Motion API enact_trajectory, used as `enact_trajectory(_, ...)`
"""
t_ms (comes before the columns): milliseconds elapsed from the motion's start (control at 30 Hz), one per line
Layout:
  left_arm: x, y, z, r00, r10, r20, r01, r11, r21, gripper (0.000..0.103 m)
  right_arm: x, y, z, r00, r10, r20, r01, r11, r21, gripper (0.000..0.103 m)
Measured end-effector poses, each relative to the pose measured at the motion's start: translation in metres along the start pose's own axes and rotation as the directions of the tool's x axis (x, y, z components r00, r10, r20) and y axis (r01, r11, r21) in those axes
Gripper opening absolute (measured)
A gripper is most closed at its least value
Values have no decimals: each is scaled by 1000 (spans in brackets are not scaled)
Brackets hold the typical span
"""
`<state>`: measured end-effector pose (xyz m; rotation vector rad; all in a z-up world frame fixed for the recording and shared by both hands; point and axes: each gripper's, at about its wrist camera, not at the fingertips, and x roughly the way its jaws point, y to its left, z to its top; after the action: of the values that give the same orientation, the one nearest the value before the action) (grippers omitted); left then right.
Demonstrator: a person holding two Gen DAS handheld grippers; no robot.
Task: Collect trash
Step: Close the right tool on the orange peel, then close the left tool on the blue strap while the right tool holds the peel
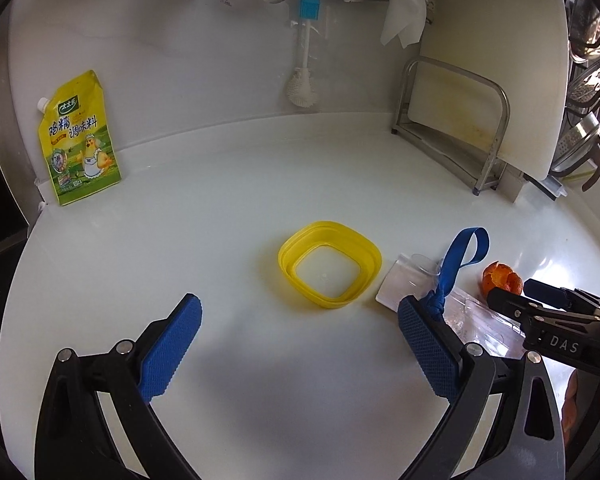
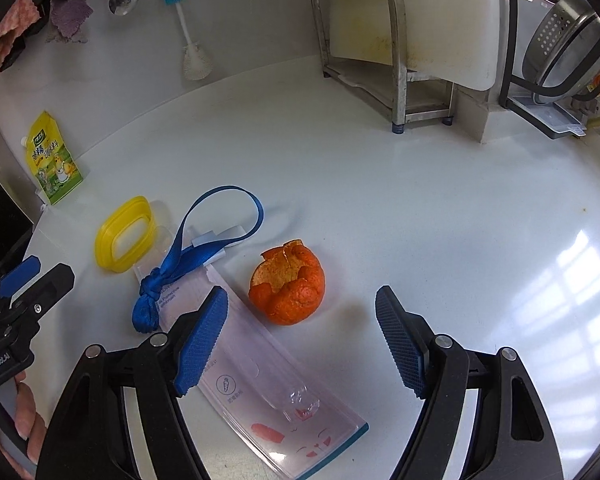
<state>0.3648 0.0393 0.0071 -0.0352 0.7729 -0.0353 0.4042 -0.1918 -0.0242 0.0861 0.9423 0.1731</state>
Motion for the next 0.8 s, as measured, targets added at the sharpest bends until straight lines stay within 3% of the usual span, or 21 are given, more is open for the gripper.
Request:
enact_trajectory(67,1,-3,-2,1000,-11,-9,11,1000,6,97,2,-1,0,1000,-15,6,15,1000,1,73)
enact_trajectory(167,2,-11,-5,1000,-9,-14,9,1000,26,97,5,-6,2,1000,9,-5,-9,1000,3,59)
enact_trajectory(233,2,-15,-7,1000,0,-10,0,999,40,97,5,-6,3,1000,25,-9,-25,1000,2,55)
enact_trajectory(333,3,-20,-8,1000,-1,-11,2,999,47,97,3,-8,1,998,61,-8,-61,998,2,41)
enact_trajectory(400,4,-23,-9,1000,-7,-18,8,999,50,97,0,-9,1,997,80,2,-80,997,5,25)
enact_trajectory(800,16,-59,-7,1000,-17,-14,18,994,105,97,-15,-54,-5,988,140,63,-150,972,179,20)
